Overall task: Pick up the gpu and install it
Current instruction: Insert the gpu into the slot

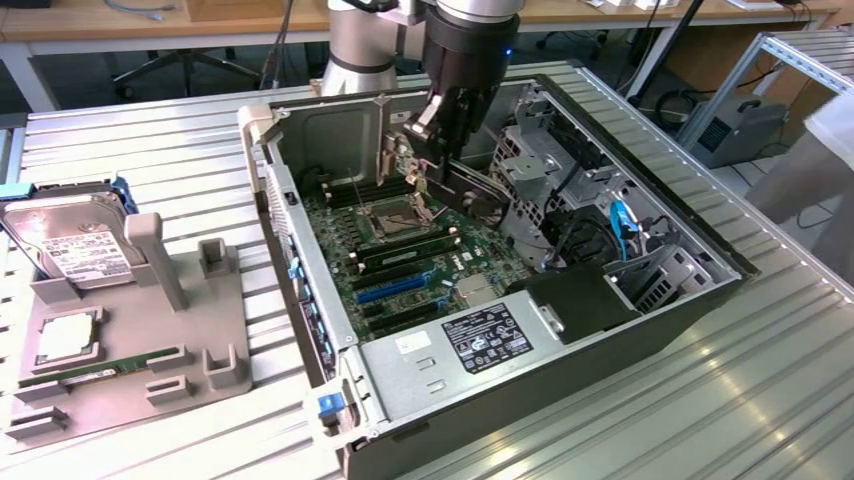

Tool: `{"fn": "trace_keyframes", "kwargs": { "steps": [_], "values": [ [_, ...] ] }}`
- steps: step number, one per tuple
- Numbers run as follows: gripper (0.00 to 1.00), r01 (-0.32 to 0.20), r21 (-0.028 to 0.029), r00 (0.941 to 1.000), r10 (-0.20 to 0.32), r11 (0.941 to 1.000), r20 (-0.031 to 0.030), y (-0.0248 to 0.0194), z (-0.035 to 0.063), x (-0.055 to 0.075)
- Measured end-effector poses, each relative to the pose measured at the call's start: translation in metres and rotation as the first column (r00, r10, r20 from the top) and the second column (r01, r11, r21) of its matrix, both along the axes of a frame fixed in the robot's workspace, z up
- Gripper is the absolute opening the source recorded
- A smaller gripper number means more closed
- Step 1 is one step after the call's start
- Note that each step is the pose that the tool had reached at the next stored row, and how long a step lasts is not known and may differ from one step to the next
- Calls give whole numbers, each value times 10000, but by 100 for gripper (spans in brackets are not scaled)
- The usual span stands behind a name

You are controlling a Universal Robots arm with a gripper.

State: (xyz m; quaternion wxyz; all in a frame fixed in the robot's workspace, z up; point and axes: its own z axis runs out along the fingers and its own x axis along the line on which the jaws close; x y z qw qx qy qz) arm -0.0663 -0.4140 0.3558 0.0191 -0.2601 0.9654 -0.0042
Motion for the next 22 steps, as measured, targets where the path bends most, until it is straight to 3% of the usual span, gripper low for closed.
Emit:
{"fn": "trace_keyframes", "kwargs": {
  "steps": [22],
  "values": [
    [28, -520, 0, 9986, 520, 9986, 0, 0, 0, 0]
  ]
}}
